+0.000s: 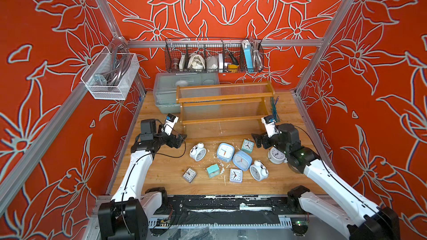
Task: Place the alarm clocks on the shelf by style
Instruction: Pick up the alarm from the center of the board.
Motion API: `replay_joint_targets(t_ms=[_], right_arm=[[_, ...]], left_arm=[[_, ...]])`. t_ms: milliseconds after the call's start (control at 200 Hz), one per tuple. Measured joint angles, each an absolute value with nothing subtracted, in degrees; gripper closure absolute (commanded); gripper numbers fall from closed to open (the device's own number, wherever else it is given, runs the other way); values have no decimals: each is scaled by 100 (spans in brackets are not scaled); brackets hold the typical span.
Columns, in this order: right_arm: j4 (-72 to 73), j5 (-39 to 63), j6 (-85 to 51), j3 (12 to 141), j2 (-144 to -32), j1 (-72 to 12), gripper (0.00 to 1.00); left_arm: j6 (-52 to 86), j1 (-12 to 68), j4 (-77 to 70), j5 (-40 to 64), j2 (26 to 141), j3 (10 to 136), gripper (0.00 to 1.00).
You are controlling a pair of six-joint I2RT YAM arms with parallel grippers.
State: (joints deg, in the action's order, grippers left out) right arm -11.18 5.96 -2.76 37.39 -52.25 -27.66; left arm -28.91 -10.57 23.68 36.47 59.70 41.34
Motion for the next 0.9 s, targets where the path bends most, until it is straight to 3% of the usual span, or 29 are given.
replay_joint_targets(t_ms=[400, 646, 901], right_arm=[[-1562, 552, -1050, 4313, -5693, -4967, 1], [-1306, 10, -1153, 4831, -6836, -6534, 1], [-1002, -305, -1151, 5684, -8267, -7507, 1]], left_arm=[[-4049, -1063, 4834, 4134, 5972, 4764, 5], [-3553, -1083, 5288, 4152, 5968, 5225, 5], [-2644, -1114, 5297, 4093, 5959, 5489, 5]])
